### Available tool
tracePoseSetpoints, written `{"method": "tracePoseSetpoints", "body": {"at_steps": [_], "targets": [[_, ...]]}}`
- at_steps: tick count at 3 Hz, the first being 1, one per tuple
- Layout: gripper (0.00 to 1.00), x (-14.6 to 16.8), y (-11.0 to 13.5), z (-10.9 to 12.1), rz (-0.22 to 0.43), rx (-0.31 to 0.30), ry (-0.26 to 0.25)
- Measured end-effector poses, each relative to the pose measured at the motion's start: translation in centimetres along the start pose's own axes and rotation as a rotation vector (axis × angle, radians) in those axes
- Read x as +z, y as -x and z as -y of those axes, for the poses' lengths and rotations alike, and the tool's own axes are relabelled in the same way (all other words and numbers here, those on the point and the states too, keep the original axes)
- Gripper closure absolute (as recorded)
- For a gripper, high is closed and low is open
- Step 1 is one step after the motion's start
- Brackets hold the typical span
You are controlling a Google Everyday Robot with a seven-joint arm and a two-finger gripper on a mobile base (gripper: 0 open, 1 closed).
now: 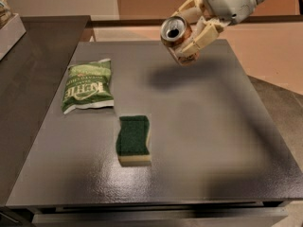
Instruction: Place orange can upright
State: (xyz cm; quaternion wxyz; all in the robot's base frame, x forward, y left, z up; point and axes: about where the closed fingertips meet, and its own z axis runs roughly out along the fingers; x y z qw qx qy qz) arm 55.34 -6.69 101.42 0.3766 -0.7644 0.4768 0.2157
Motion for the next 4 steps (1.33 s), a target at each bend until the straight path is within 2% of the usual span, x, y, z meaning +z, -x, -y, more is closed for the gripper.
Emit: {"method": "tracePoseSetpoints", "body": {"at_steps": [1, 2, 3, 4], "targets": [[1.00, 1.5, 0.7, -0.9, 0.034, 0.049, 0.043], [1.00, 2.9, 0.8, -1.6, 0.080, 0.108, 0.065], [1.00, 3.9, 0.5, -2.1, 0.146, 0.163, 0.044], [1.00, 4.5, -0.4, -2.4, 0.212, 0.214, -0.027]]}}
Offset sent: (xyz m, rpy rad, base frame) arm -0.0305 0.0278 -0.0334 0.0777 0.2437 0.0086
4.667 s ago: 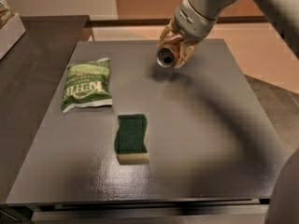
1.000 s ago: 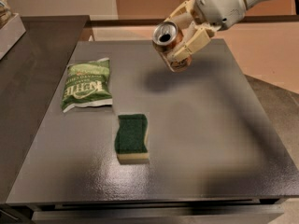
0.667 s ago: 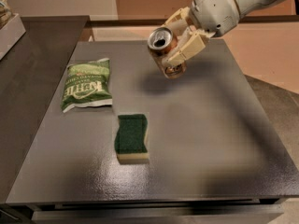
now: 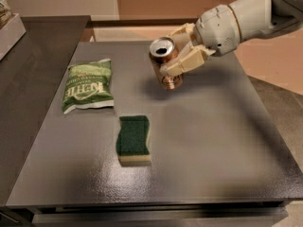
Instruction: Place orange can upright
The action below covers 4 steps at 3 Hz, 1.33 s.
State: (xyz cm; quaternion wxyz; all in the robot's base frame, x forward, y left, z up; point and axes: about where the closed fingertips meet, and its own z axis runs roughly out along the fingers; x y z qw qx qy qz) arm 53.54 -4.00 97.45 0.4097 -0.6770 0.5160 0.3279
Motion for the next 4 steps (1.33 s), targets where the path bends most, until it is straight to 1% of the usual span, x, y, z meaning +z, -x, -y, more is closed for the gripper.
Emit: {"method": "tracePoseSetpoints", "body": {"at_steps": [1, 2, 4], "targets": [[1.00, -0.3, -2.1, 0.2, 0.052, 0.058, -0.083], [1.00, -0.5, -3.5, 0.3, 0.073, 0.098, -0.124], [1.00, -0.6, -5.7, 0.5, 0.145, 0.195, -0.199]]}}
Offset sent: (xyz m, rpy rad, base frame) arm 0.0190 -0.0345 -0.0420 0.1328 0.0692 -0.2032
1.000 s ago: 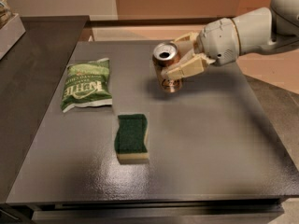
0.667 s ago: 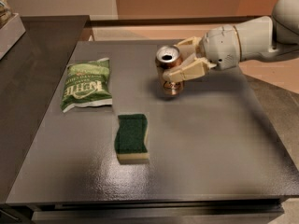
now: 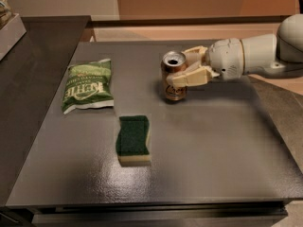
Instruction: Place orange can upright
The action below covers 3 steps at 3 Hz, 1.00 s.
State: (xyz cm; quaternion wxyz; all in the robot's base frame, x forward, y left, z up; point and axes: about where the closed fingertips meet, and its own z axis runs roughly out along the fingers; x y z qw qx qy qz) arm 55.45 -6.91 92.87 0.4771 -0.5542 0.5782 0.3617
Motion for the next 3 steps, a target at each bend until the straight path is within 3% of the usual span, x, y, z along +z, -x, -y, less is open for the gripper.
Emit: {"method": "tracePoseSetpoints", "body": {"at_steps": [1, 3], "targets": [[0.82, -0.15, -0.73, 0.27, 0.036, 0.042, -0.039], [0.36, -0.16, -1.39, 0.52, 0.088, 0.083, -0.079]]}}
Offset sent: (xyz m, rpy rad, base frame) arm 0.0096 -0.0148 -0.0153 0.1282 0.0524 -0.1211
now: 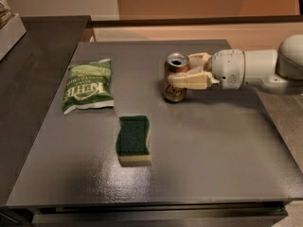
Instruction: Place orange can upright
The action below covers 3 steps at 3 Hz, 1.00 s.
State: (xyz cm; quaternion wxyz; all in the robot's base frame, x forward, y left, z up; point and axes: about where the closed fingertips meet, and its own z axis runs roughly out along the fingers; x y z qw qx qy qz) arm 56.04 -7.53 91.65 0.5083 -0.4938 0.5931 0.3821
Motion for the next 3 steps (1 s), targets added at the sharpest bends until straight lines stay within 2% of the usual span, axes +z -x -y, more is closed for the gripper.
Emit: {"method": "tracePoseSetpoints", "body": {"at_steps": [1, 2, 3], "targets": [[0.12, 0.13, -0.27, -0.13, 0.026, 0.015, -0.017], [0.00, 0.35, -0.17, -0.21, 0.026, 0.013, -0.012], [0.00, 0.36, -0.16, -0.21, 0.026, 0.013, -0.012]]}}
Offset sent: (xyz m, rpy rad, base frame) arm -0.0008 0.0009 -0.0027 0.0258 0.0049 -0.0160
